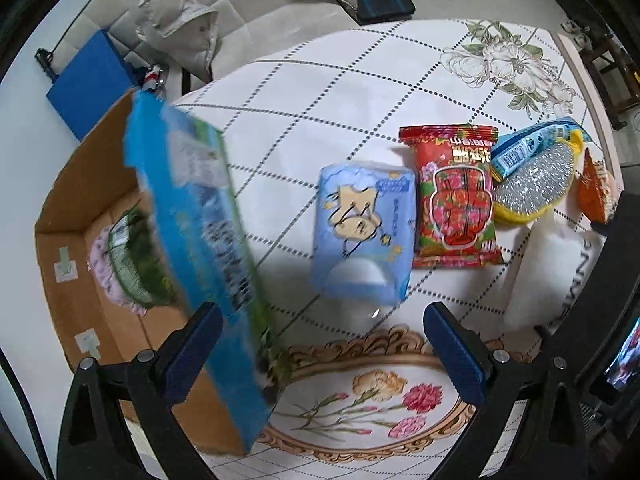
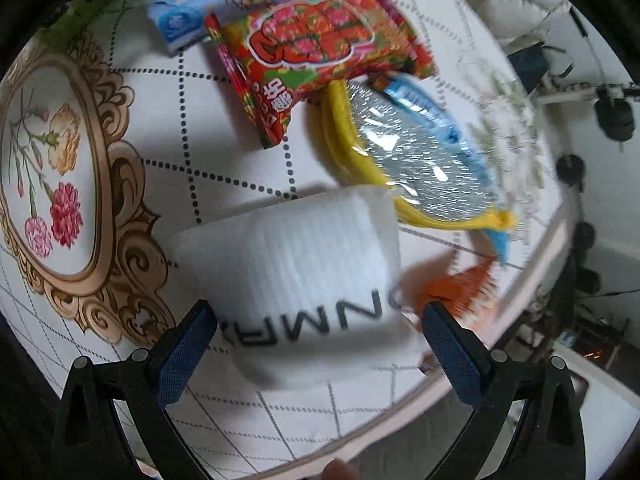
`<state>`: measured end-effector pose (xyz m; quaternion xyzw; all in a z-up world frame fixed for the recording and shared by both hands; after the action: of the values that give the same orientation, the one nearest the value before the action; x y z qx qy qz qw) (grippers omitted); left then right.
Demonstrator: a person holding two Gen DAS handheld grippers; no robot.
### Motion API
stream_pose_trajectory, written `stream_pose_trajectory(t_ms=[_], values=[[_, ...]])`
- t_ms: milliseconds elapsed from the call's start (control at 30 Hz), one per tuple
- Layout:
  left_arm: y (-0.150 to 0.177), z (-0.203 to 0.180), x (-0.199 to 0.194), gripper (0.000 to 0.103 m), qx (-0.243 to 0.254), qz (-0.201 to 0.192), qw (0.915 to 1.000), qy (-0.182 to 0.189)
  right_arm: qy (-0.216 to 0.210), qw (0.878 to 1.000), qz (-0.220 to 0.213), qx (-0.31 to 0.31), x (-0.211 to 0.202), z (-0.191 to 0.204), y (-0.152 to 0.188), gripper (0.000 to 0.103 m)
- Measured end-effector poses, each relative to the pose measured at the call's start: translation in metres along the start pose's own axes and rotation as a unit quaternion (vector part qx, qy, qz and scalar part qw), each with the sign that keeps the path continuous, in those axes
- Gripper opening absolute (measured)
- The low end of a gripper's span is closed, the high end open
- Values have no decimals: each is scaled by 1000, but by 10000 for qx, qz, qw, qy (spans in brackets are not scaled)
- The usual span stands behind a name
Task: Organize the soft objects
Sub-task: 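Grasp the blue cat-print tissue pack with the left gripper while the right grasps the white NMAR bag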
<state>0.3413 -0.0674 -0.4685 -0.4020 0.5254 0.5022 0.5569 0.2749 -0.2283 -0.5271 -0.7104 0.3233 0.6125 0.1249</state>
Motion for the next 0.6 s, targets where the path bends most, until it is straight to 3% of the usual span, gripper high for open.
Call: stream_pose_trajectory(t_ms=[67,133,167,233,267,300,333,467,533,600], values=[[-8,-8,8,103,39,136,9998,108,-428,9972,134,591,9,-6,2,103],[-16,-13,15,103,61,235,9996,176,-1053,9804,220,1653,18,-20,10,103],[-21,-15,19,103,75,275,9994,210,-1416,9630,309,2274,24,-27,18,103],[-29,-17,30,103,101,390,9990,173,-2169,9148,593,3357,37,-34,38,103],[-32,-17,35,103,124,454,9987,196,-2478,8965,586,3625,39,-35,44,103],[-35,-17,42,103,164,555,9982,173,-2646,8871,532,3744,40,-36,47,103],[-36,-18,47,103,203,634,9977,161,-2691,8838,488,3796,41,-38,52,103],[-39,-23,66,103,399,922,9948,167,-2484,8926,359,3746,32,-54,61,103],[-39,-24,72,103,364,995,9939,321,-2509,8942,358,3690,33,-56,63,103],[-36,-21,73,95,173,1114,9916,641,-2499,8938,397,3704,35,-55,62,103]])
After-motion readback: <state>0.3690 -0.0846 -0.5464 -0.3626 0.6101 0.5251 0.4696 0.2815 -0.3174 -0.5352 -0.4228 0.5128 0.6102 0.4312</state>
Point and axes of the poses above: each gripper's, at about its wrist camera, not at the fingertips, and x roughly the way its jaws point, z to its left, y to its underside, the point moved 10 cm from there along x, roughly the way its jaws point, and after that the axes turned 2 degrees about y, right-handed, at the moved point
